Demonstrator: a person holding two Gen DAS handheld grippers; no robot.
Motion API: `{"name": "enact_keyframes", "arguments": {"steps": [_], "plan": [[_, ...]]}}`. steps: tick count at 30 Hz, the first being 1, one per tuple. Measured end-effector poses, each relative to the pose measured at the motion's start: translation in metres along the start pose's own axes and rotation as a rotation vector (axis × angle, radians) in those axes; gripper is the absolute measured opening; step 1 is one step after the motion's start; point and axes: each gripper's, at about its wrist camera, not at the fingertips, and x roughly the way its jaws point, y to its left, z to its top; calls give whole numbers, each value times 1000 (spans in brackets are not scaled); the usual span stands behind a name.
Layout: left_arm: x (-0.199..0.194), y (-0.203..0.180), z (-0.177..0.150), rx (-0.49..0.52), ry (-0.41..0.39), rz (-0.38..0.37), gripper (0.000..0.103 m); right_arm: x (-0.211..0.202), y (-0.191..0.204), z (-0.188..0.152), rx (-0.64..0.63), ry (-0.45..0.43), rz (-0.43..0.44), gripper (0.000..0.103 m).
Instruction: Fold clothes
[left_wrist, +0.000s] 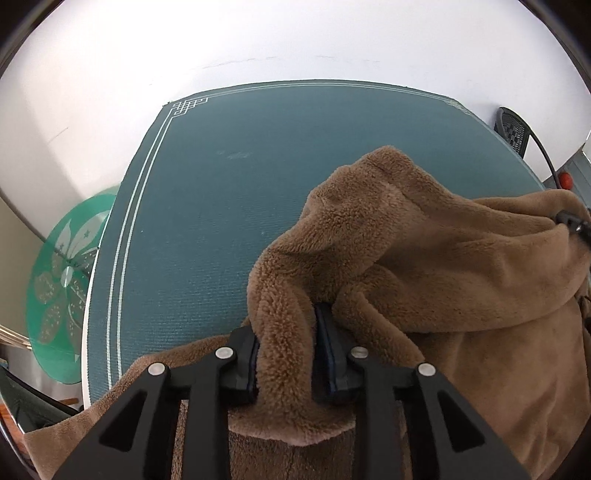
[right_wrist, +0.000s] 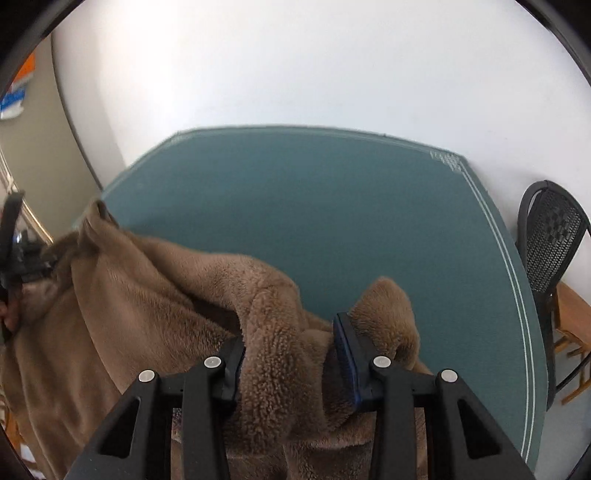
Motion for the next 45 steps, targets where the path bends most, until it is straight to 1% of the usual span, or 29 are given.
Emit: {"name": "enact_keyframes", "arguments": {"steps": [2,4,5,6,8,10,11,12,13,14,15,18,20,23,27,29,31,33,35,38,40,42,43,45], "plan": [[2,2,2,-9,-1,3,34,-16,6,6,-15,-67,3,42],[-2,6,1,-20,-6,9,37,-32,13,13,-19,-129,24,42],[-4,8,0,-26,-9,12,40,-40,16,16,-20,-161,36,42],[-5,10,1,-29,-14,15,44,-47,18,20,-22,-185,65,42],[-5,11,7,-31,-26,22,49,-53,24,27,-30,-185,153,42],[-4,9,11,-34,-31,23,53,-44,29,35,-31,-138,272,42],[-2,8,13,-32,-30,23,55,-36,32,35,-26,-94,342,42],[1,7,16,-29,-26,21,56,-24,35,37,-21,-50,394,42],[3,6,18,-26,-23,20,56,-14,36,38,-22,-21,417,42],[6,4,20,-24,-18,21,56,-1,37,40,-27,7,423,42],[9,3,21,-22,-12,23,57,11,38,37,-27,42,417,42],[15,3,24,-25,-5,22,57,33,41,26,4,139,450,42],[18,6,26,-34,-4,20,60,32,46,17,-11,167,470,42],[18,9,22,-60,-7,14,68,25,52,3,-84,194,532,42],[20,17,16,-92,-18,-6,69,2,70,-19,-210,208,622,42],[20,16,15,-93,-24,-5,69,-3,77,-31,-236,238,662,42],[19,16,15,-92,-26,-2,70,-6,83,-43,-268,253,616,42],[19,16,15,-93,-27,-2,70,-17,78,-44,-259,228,579,42],[17,15,14,-95,-28,-1,71,-26,72,-35,-222,178,564,42],[15,14,12,-99,-34,2,74,-39,47,-8,-103,87,505,42],[15,16,11,-101,-40,2,75,-32,35,7,-43,85,447,42],[15,19,10,-102,-46,1,75,-21,25,19,6,97,392,36],[15,19,10,-102,-48,1,75,-12,22,23,14,116,377,32],[14,21,9,-102,-52,-1,76,10,23,21,28,175,332,30]]}}
